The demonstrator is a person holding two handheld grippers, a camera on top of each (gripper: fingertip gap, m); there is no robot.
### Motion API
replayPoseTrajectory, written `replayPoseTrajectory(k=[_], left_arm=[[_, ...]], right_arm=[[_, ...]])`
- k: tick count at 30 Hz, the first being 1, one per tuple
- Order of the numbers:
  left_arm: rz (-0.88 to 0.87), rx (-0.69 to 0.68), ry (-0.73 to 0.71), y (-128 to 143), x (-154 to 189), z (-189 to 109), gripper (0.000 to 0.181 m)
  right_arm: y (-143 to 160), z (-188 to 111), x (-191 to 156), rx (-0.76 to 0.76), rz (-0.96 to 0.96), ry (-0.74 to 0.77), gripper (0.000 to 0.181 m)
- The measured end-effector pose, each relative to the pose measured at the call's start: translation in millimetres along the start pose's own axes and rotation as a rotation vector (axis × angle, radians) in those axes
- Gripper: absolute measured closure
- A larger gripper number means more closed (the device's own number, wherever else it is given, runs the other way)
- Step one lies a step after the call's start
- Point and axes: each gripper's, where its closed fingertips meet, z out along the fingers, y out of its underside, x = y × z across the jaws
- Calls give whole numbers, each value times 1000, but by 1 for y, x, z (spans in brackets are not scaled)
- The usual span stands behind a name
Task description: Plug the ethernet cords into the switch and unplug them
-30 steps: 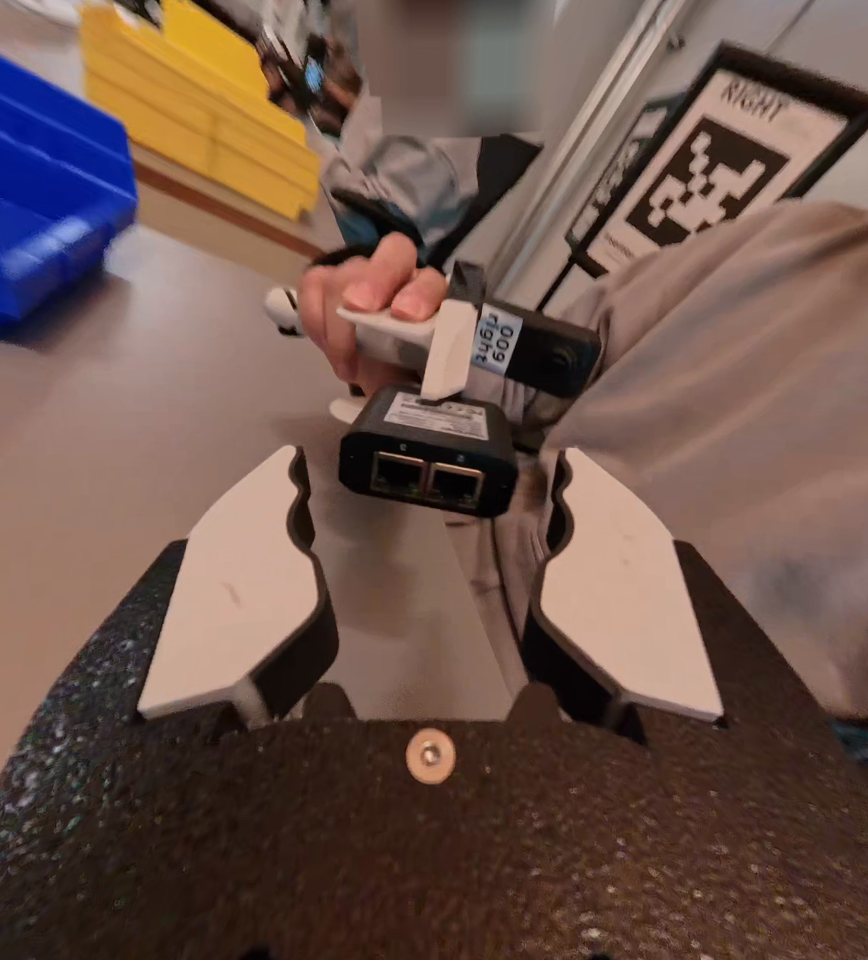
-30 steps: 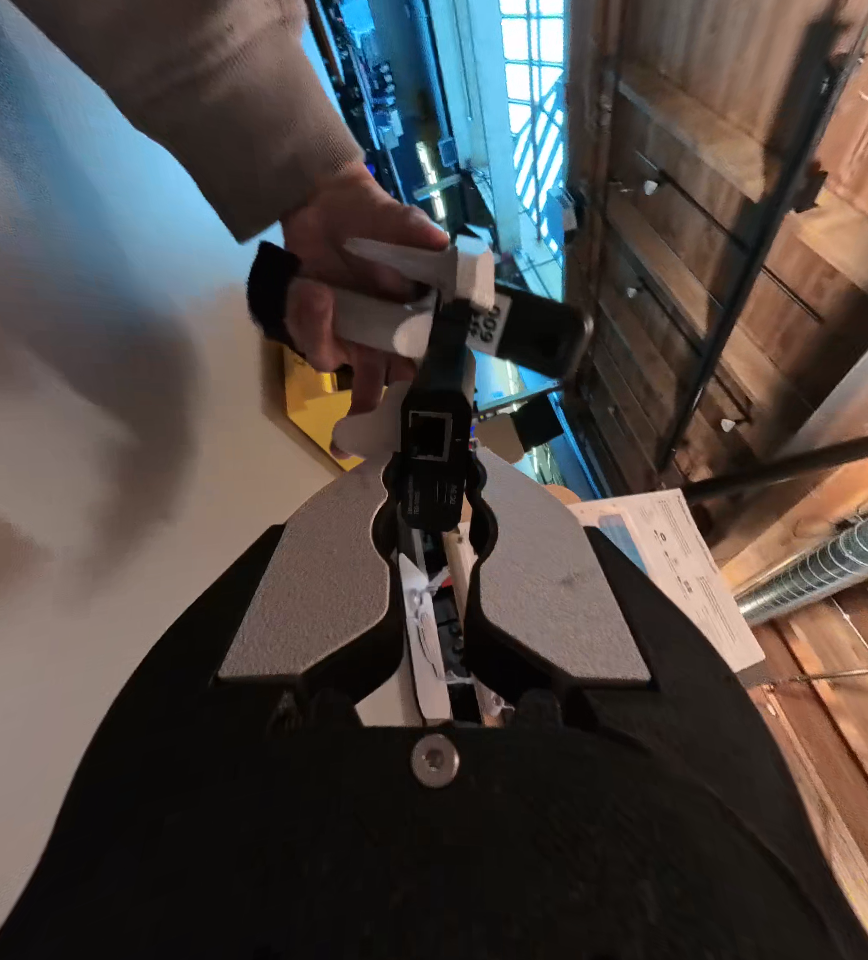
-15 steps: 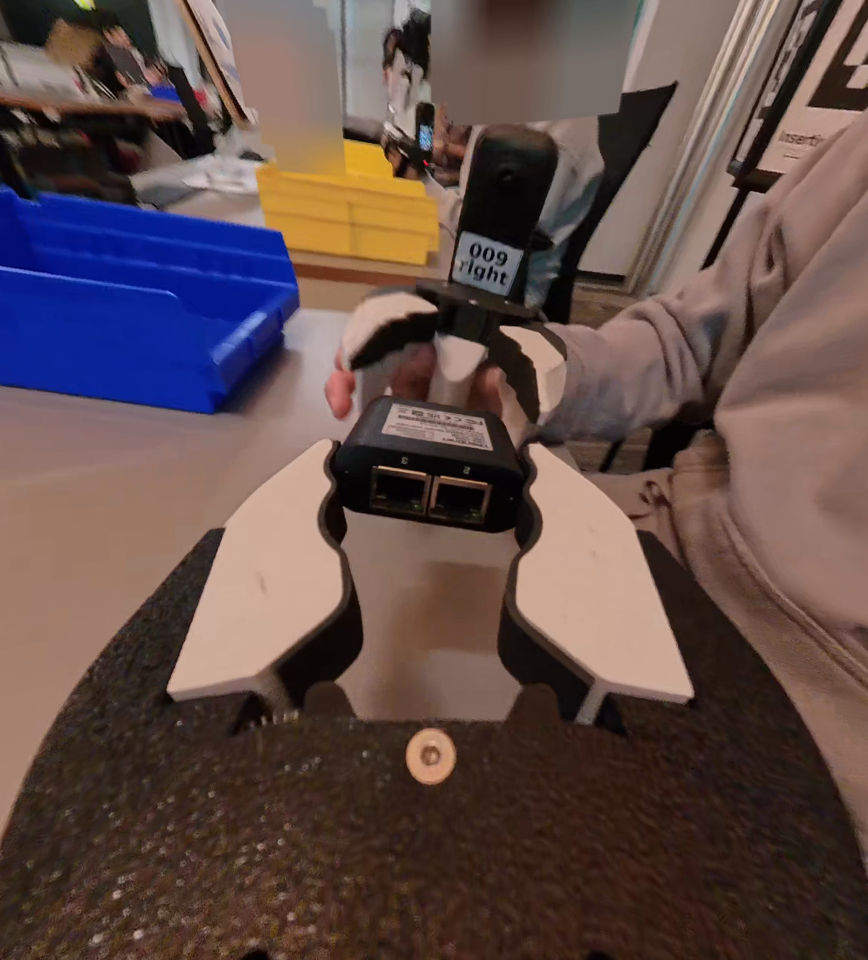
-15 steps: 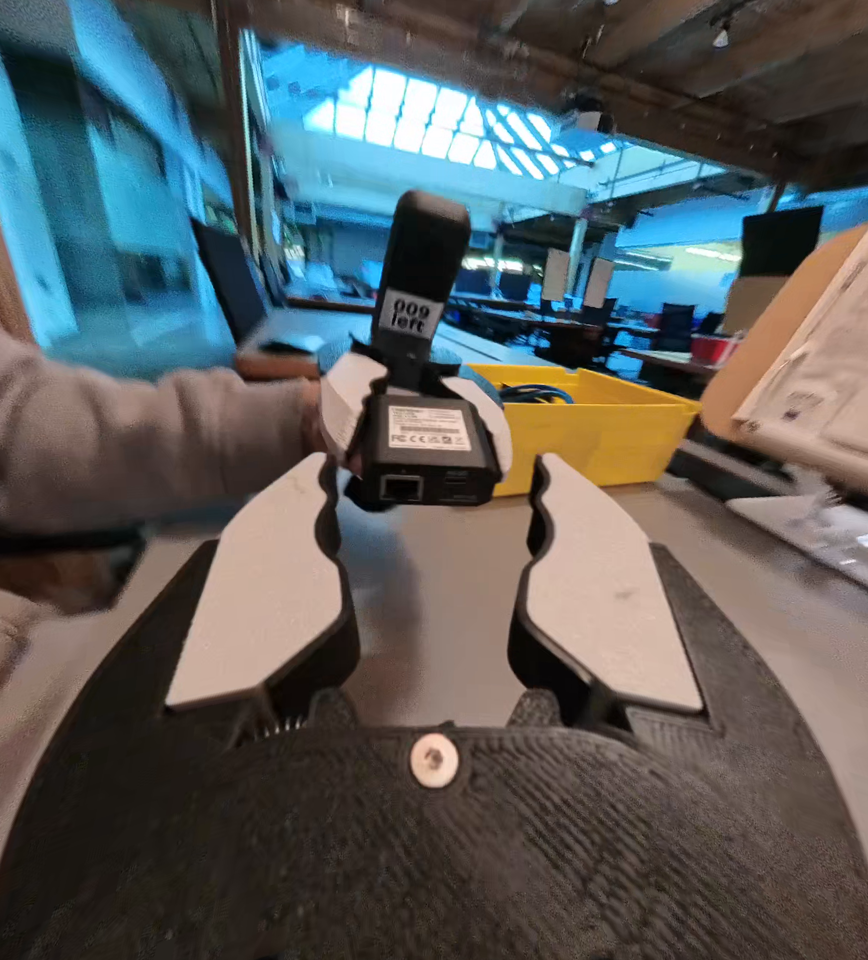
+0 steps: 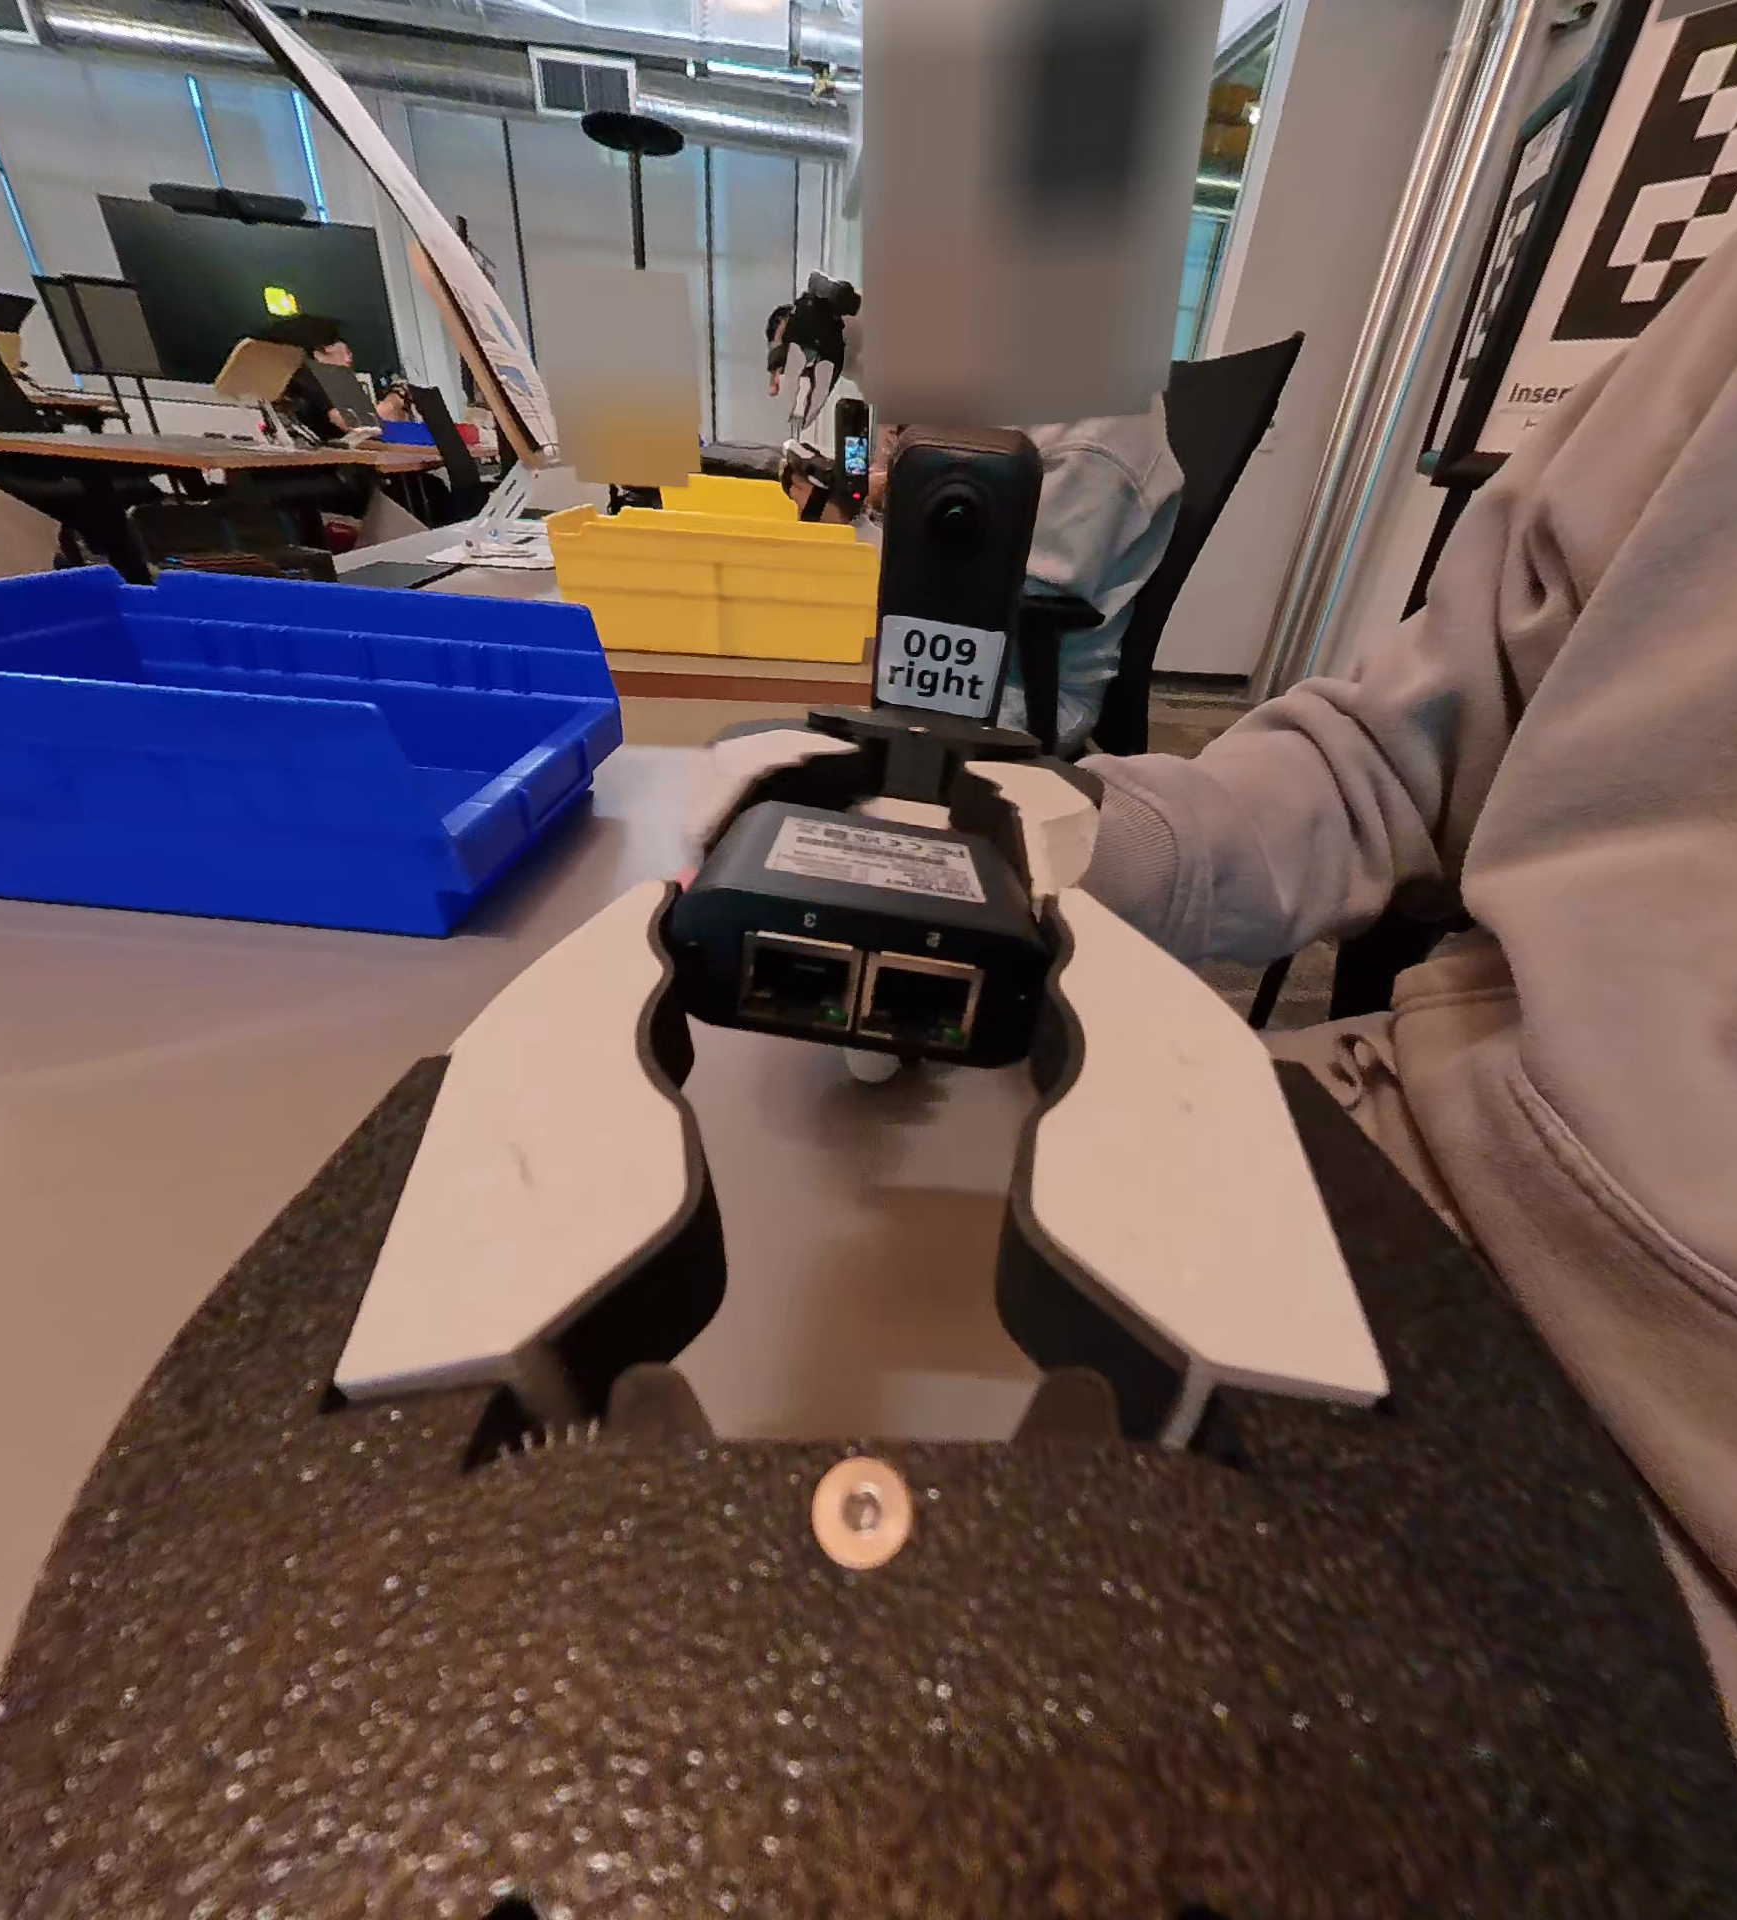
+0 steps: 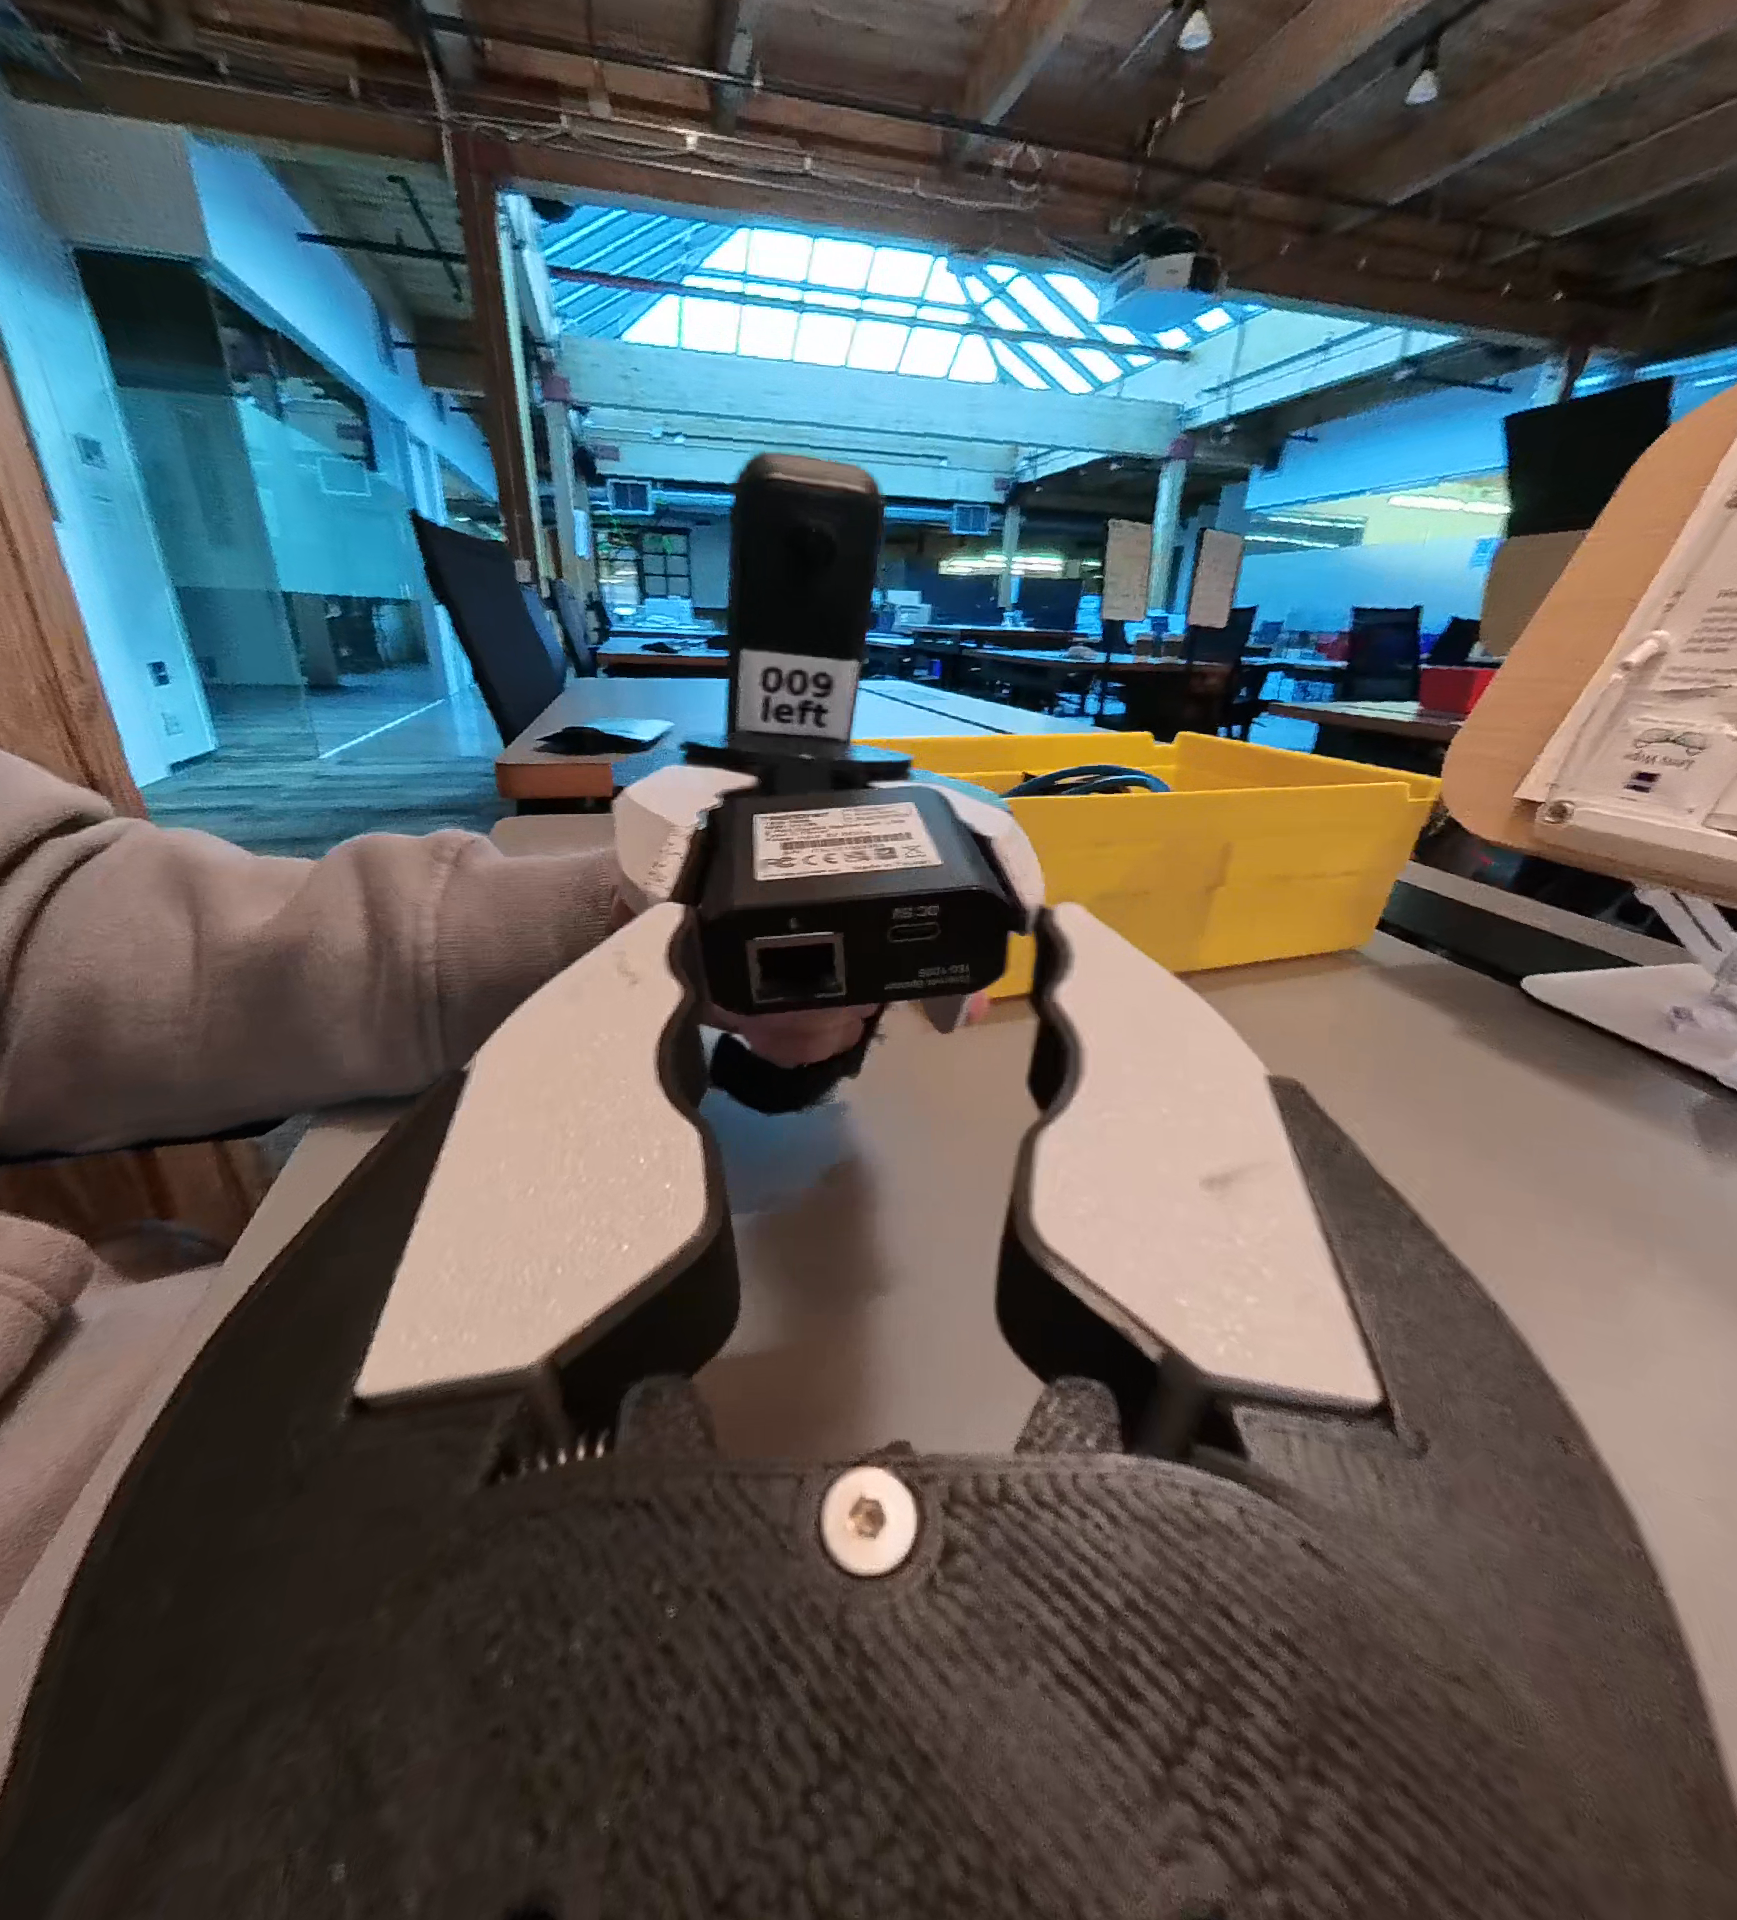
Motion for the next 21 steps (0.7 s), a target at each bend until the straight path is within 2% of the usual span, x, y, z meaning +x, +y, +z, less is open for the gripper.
replayPoseTrajectory(k=[1, 7, 8, 9, 12, 14, 15, 17, 18, 19, 21], left_arm=[[-1, 8, 1, 0, 0, 0, 118], [-63, -51, -25, 7, -4, 0, 117], [-97, -51, -41, 5, -6, -1, 111], [-142, -40, -49, 2, -8, -3, 100], [-425, -65, -107, 5, -24, -11, 99], [-670, -87, -9, 11, -16, -10, 105], [-757, -59, 86, 8, -7, -7, 106], [-883, 5, 226, 3, 4, -4, 134], [-917, 23, 249, 3, 4, -3, 138], [-923, 12, 225, 9, 1, -1, 151], [-945, 12, 170, 15, -7, -1, 154]], right_arm=[[0, 0, -2, -1, -1, -16, 126], [0, -3, 1, -6, 9, -25, 126], [-2, -5, 4, 9, -1, -6, 126], [-3, -7, 8, 19, -10, 8, 126], [-6, -14, 15, 37, -32, 38, 126], [-5, -13, 13, 25, -71, 42, 126], [-3, -11, 12, 8, -95, 45, 126], [3, -8, 7, -31, -149, 36, 126], [5, -6, 7, -51, -176, 43, 126], [8, -5, 5, -68, -197, 40, 126], [14, -5, 10, -120, -243, 72, 126]])
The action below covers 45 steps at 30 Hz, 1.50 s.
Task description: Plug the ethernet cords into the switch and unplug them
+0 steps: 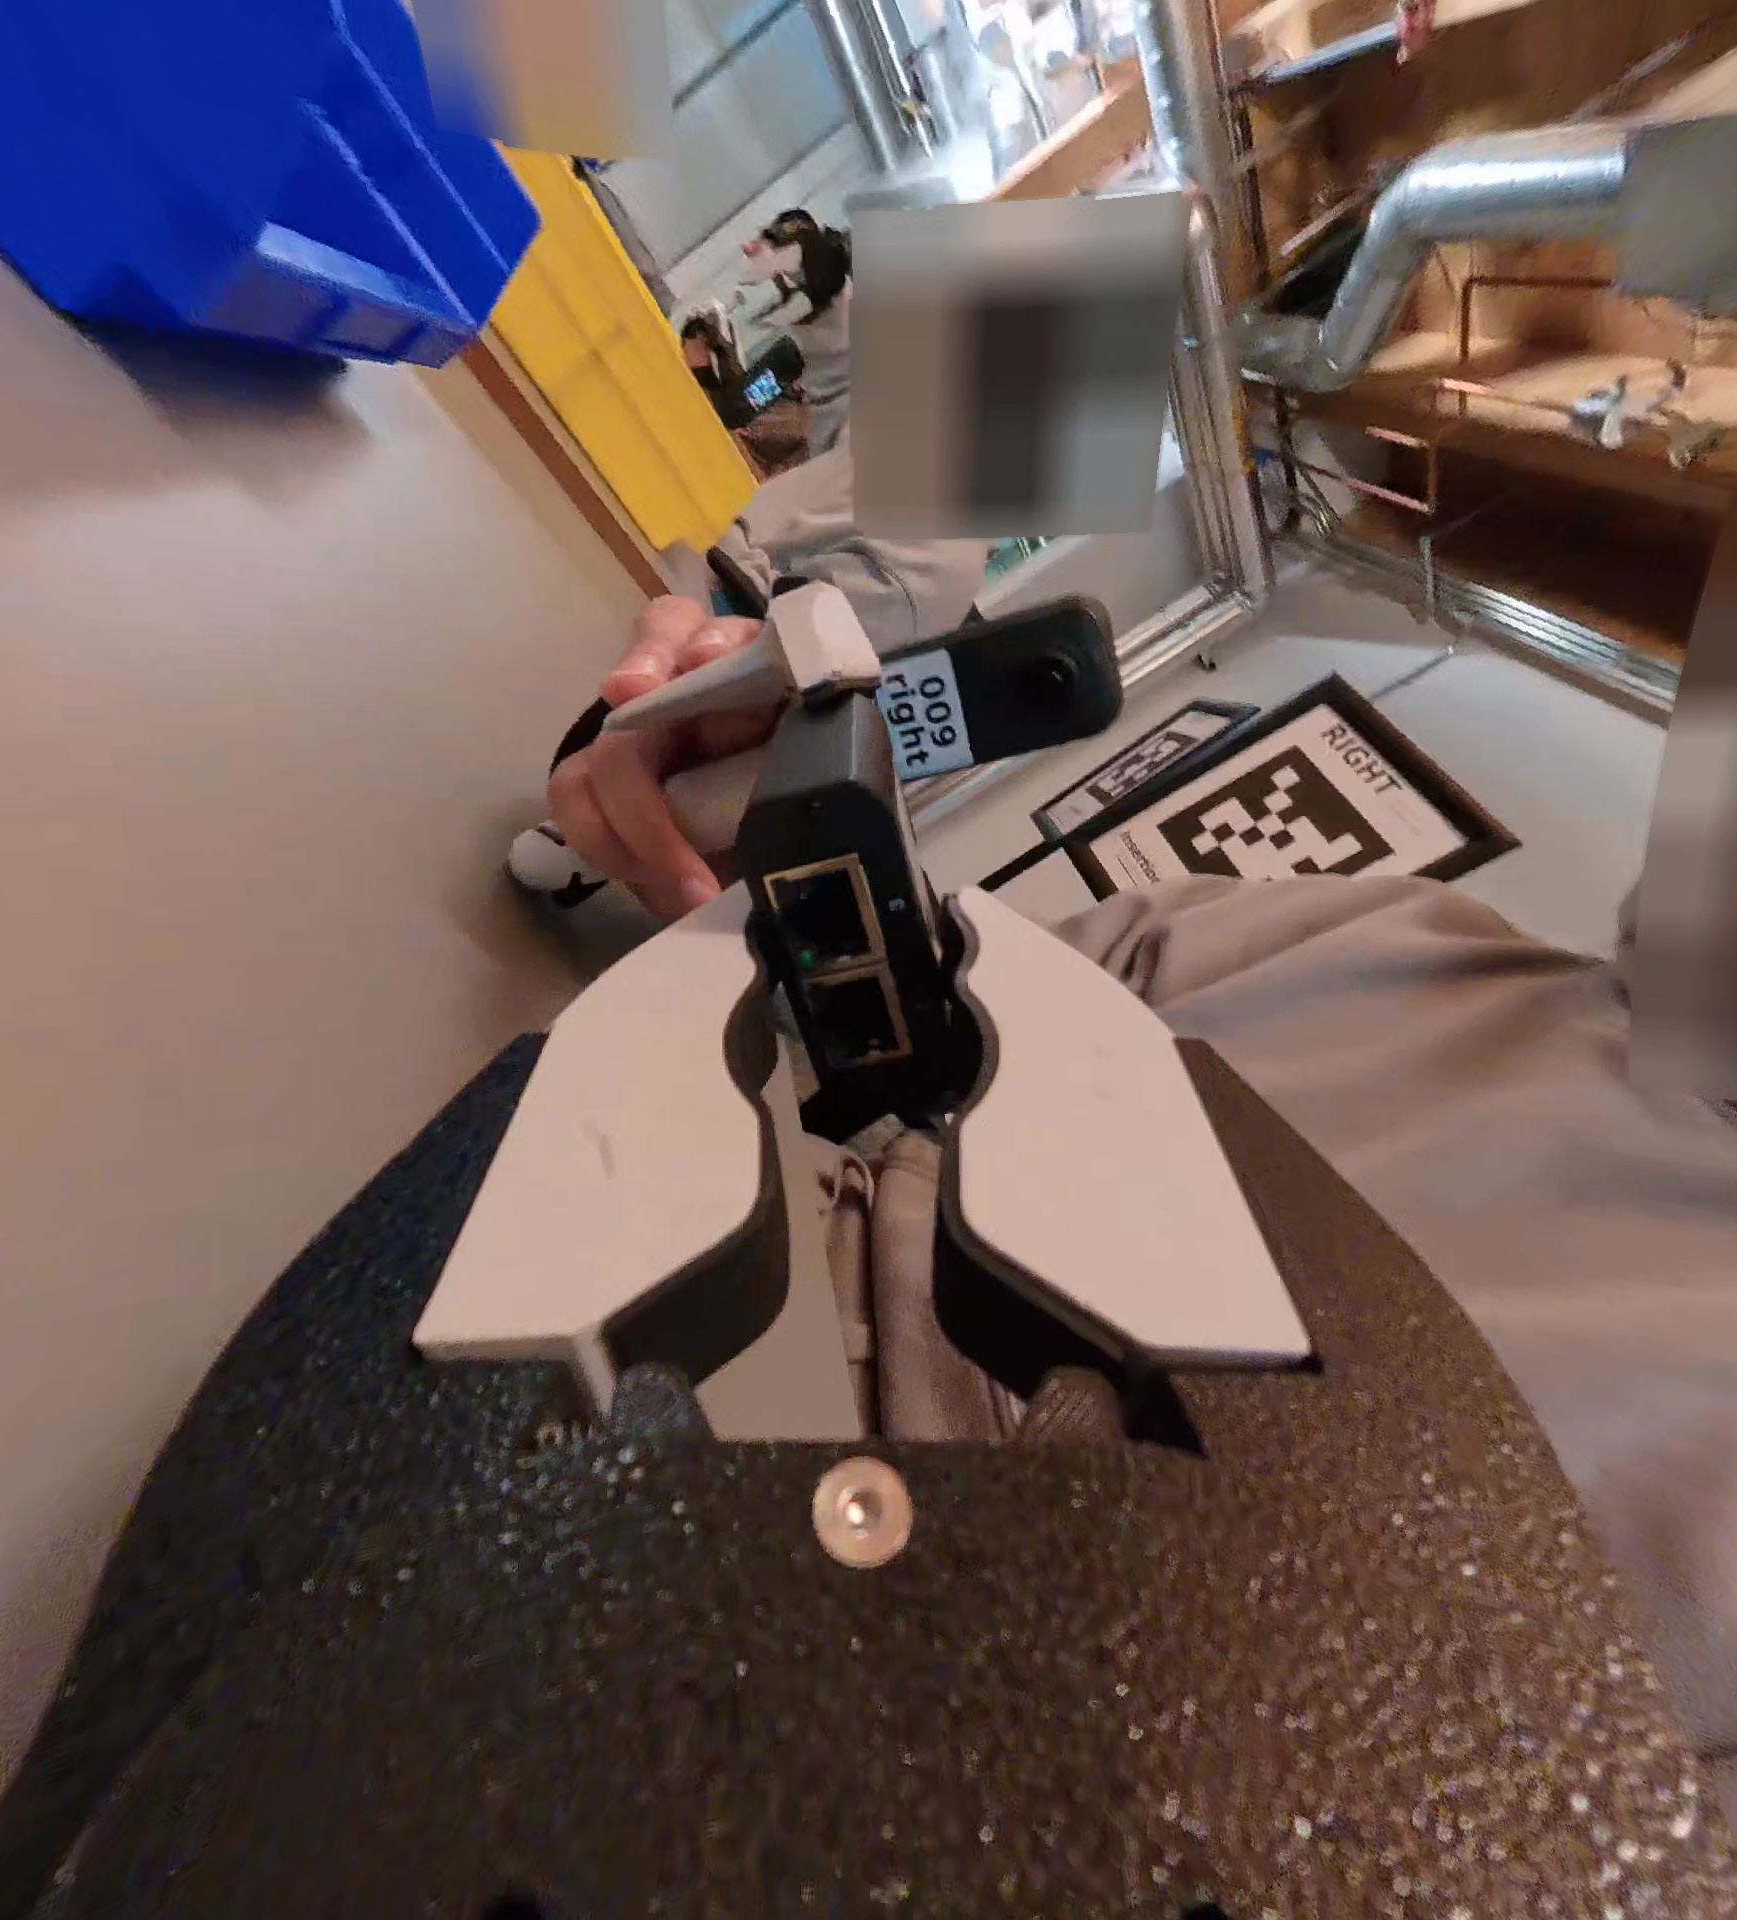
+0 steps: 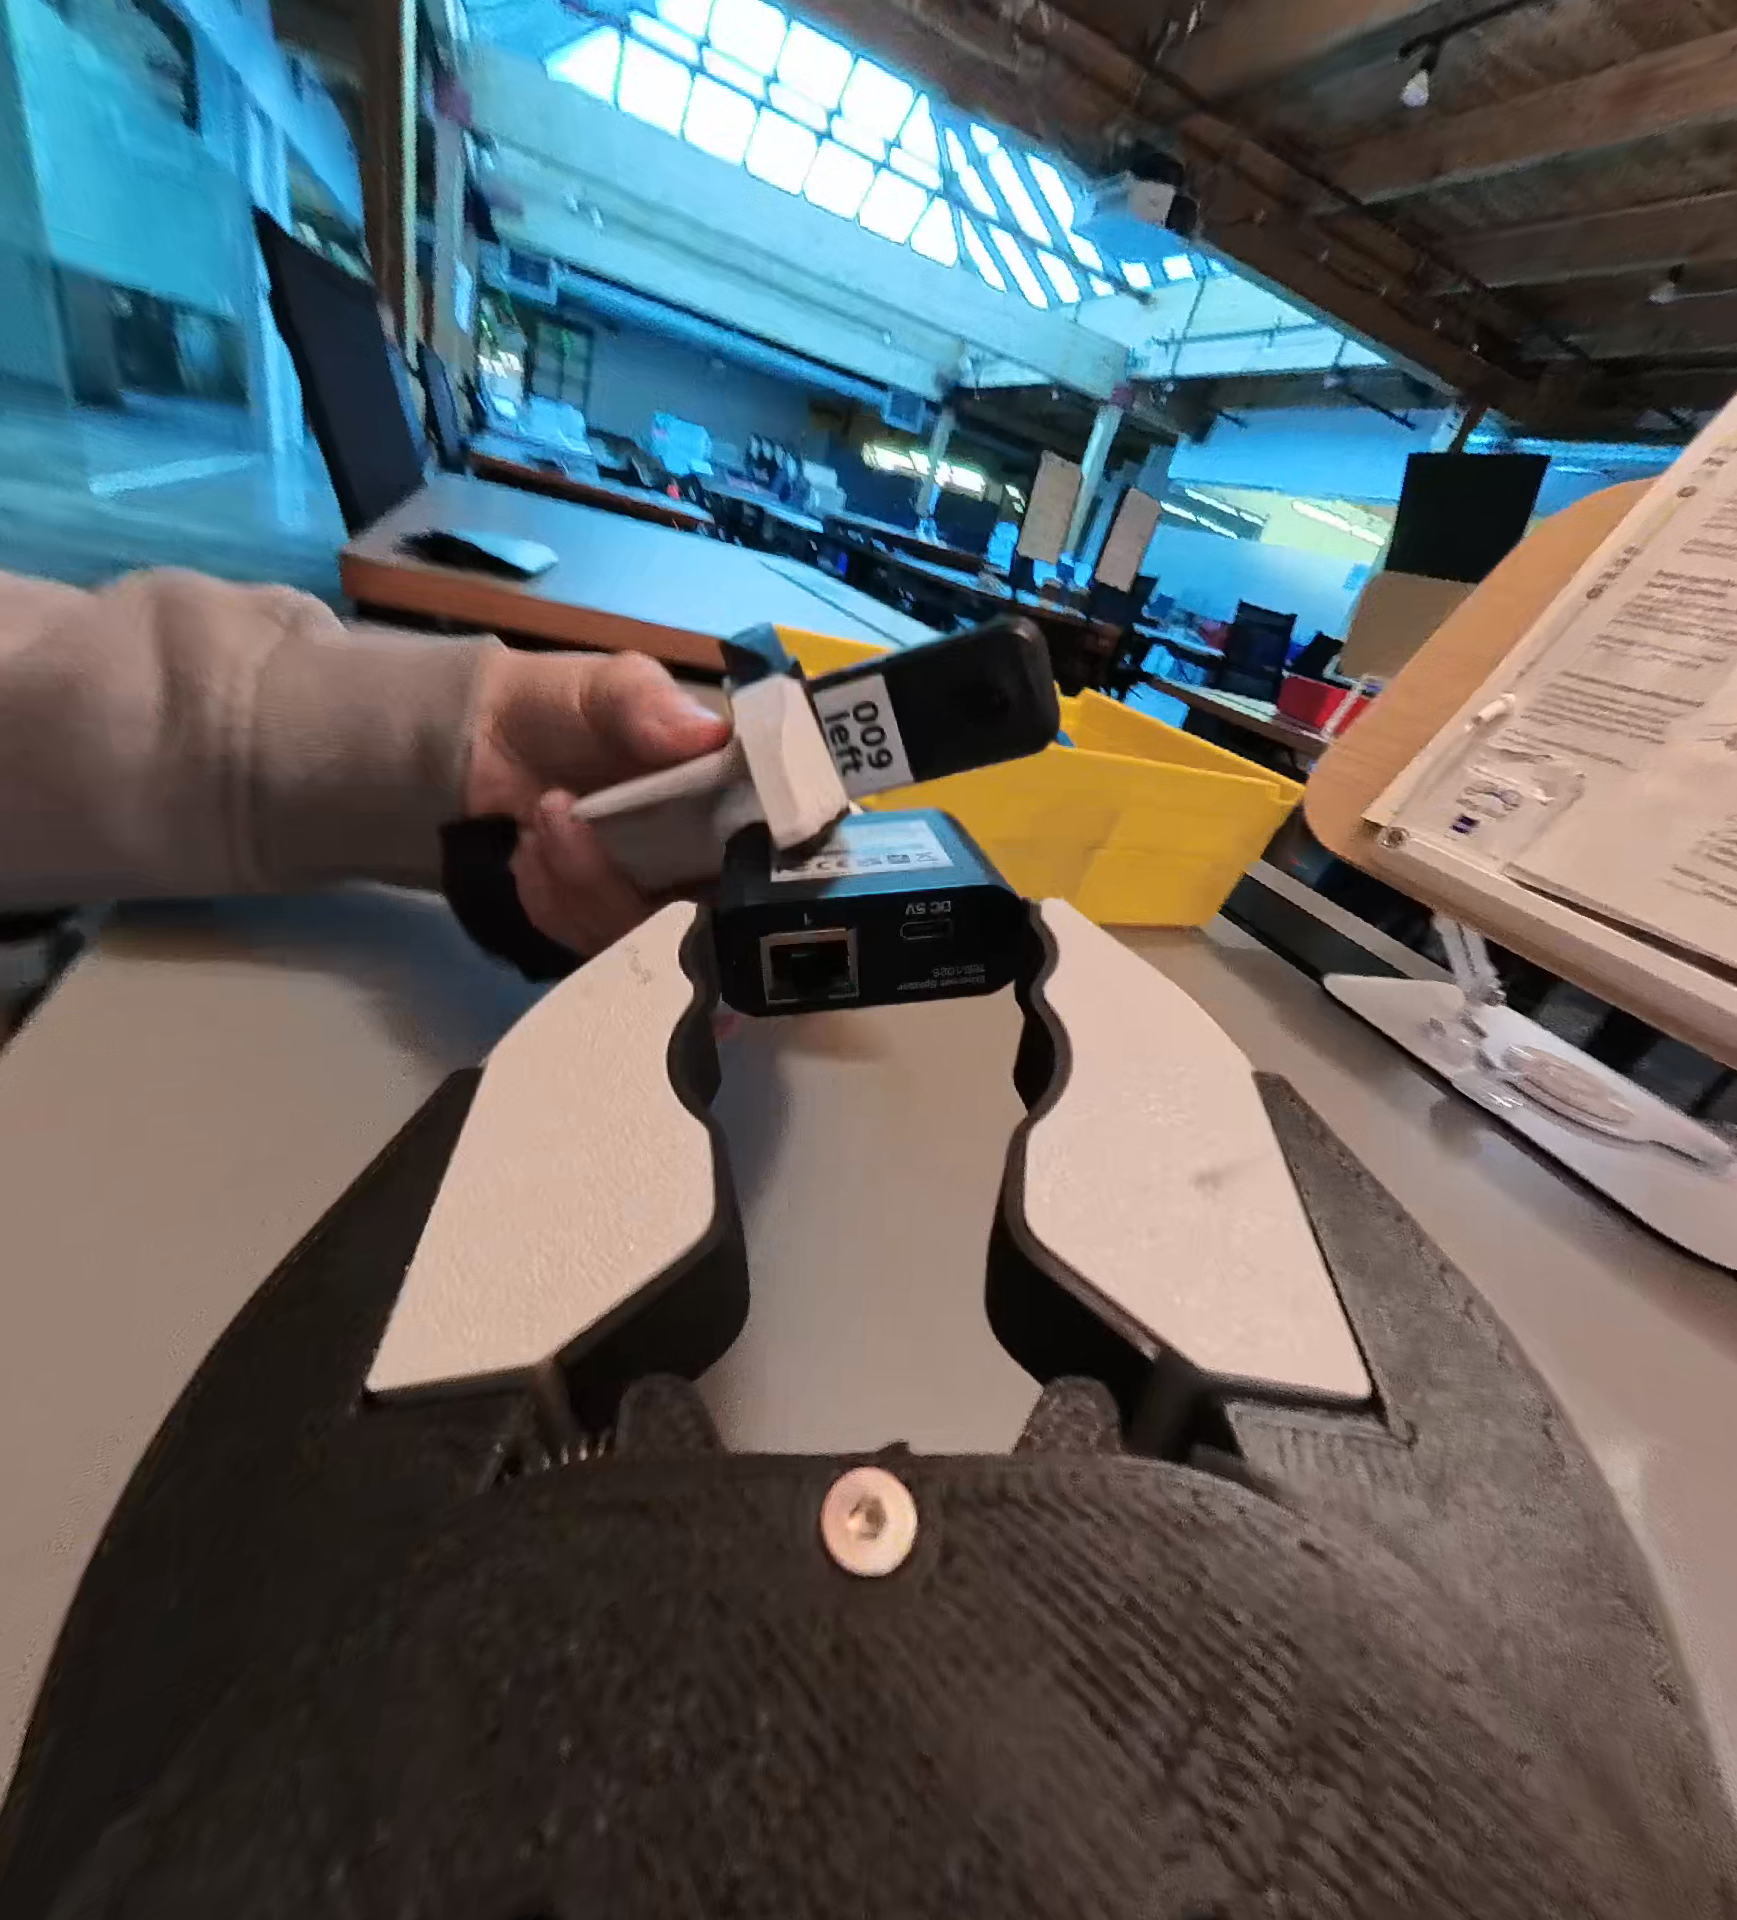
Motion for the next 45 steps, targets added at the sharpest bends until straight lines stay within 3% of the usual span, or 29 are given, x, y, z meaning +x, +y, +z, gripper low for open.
replayPoseTrajectory(k=[7, 16, 37, 45], left_arm=[[-88, 7, -52, 0, -6, 5, 157], [-64, -43, -213, 4, -10, 10, 158], [-105, 58, -169, -8, -7, 13, 156], [36, 81, -244, -16, -10, 12, 149]], right_arm=[[3, -3, 3, -15, -42, 0, 125], [11, 2, -1, -72, -102, 14, 120], [13, 1, 6, -104, 24, 32, 119], [9, -1, 8, -70, 155, -18, 119]])
